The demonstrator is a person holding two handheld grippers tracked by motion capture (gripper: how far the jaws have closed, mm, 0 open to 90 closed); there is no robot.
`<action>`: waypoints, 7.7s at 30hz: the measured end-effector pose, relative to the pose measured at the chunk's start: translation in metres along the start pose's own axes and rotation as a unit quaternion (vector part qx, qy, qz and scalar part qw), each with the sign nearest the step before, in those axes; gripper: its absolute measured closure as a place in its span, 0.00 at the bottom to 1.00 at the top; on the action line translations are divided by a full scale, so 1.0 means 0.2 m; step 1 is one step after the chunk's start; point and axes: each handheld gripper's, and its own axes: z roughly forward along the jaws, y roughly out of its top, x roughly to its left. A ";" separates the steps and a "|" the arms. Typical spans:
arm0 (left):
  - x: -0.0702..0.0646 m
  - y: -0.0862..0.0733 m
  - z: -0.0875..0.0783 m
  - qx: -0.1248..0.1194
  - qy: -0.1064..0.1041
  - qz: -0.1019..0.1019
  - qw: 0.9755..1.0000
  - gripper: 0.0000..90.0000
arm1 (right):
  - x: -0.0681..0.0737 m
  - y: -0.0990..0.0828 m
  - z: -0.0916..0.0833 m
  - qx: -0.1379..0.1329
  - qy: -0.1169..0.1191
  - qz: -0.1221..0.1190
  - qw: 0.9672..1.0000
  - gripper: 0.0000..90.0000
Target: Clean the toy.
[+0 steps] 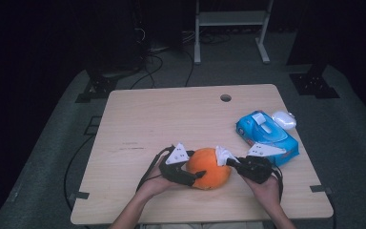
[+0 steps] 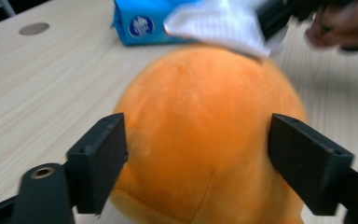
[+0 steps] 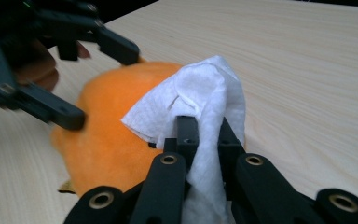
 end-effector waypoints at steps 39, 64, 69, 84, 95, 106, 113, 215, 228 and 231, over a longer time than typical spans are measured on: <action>0.03 -0.01 -0.02 -0.015 -0.001 -0.023 1.000 0.32 | 0.13 0.07 0.04 0.015 0.021 -0.073 0.997 0.94; 0.07 -0.05 0.01 -0.029 -0.029 -0.090 0.995 0.27 | 0.01 0.04 0.01 0.031 -0.017 -0.051 0.998 0.94; -0.02 0.02 -0.01 -0.022 -0.002 0.021 1.000 0.38 | 0.14 0.09 0.01 0.008 0.016 -0.086 0.996 0.94; -0.05 0.03 0.02 -0.027 -0.016 0.016 0.999 0.34 | 0.19 0.09 0.01 0.010 0.014 -0.092 0.996 0.94; -0.11 0.06 0.01 -0.028 -0.019 0.061 0.998 0.38 | 0.09 0.09 -0.06 0.007 -0.023 -0.069 0.997 0.94; -0.08 0.05 0.01 -0.054 -0.053 -0.023 0.997 0.26 | 0.14 0.10 -0.03 0.013 0.014 -0.070 0.997 0.94; -0.10 0.06 0.02 -0.048 -0.040 0.006 0.998 0.38 | 0.15 0.11 -0.04 0.010 0.034 -0.051 0.998 0.94; 0.13 -0.09 -0.12 -0.025 -0.039 -0.055 0.997 0.42 | 0.20 0.05 -0.07 0.004 0.020 -0.095 0.995 0.93; 0.09 -0.06 -0.11 -0.027 -0.056 -0.042 0.997 0.41 | 0.13 0.05 -0.07 0.001 0.021 -0.055 0.998 0.93; 0.06 -0.04 -0.10 -0.024 -0.063 -0.030 0.997 0.40 | 0.16 0.08 -0.05 -0.003 0.026 -0.068 0.997 0.93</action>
